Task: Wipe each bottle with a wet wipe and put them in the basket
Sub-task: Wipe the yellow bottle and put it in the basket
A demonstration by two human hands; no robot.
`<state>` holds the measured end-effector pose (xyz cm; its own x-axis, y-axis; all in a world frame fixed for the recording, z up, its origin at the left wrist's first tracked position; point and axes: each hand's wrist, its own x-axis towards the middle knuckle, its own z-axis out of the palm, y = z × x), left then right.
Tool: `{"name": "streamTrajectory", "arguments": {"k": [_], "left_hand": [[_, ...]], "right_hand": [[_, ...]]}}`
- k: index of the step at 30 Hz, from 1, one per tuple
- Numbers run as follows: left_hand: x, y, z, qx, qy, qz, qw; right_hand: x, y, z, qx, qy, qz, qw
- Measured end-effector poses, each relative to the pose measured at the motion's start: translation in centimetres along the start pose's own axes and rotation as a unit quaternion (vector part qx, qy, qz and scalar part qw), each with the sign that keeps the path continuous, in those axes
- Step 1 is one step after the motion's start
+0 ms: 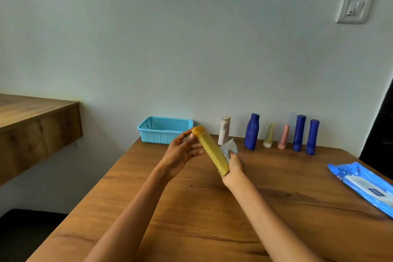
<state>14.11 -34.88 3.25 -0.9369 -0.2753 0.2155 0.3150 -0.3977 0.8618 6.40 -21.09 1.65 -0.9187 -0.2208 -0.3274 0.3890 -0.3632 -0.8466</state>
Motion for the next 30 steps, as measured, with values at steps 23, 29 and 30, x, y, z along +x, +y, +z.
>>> {"name": "streamTrajectory", "arguments": {"k": [23,29,30], "left_hand": [[3.7,1.6,-0.4,-0.111,0.040,0.075,0.990],[5.8,3.1,-0.5,-0.200,0.018,0.096,0.975],[5.8,3.2,-0.5,-0.192,0.011,0.095,0.977]], "right_hand": [[-0.7,-3.7,9.8,-0.427,-0.052,-0.558,0.710],[-2.4,-2.7,7.2,-0.465,-0.138,-0.652,0.583],[-2.4,-3.1,6.6,-0.468,-0.138,-0.657,0.574]]}}
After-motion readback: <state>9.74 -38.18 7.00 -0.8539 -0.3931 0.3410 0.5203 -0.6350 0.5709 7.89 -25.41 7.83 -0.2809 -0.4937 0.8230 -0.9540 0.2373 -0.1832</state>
